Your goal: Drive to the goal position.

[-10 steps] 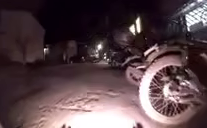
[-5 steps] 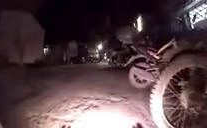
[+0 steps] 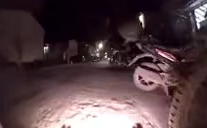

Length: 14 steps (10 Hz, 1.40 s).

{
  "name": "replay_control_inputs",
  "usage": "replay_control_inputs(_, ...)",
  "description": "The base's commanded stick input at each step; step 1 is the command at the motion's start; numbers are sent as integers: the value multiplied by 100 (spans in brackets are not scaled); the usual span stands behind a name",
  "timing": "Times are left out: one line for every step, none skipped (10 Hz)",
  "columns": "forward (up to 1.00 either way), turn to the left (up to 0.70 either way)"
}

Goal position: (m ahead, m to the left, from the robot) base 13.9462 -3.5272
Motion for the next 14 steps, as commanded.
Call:
replay_control_inputs(60, 0)
replay_control_inputs(60, 0)
replay_control_inputs(60, 0)
replay_control_inputs(60, 0)
replay_control_inputs(60, 0)
replay_control_inputs(60, 0)
replay_control_inputs(60, 0)
replay_control_inputs(60, 0)
replay_control_inputs(60, 0)
replay_control_inputs(60, 0)
replay_control_inputs(60, 0)
replay_control_inputs(60, 0)
replay_control_inputs(60, 0)
replay_control_inputs(60, 0)
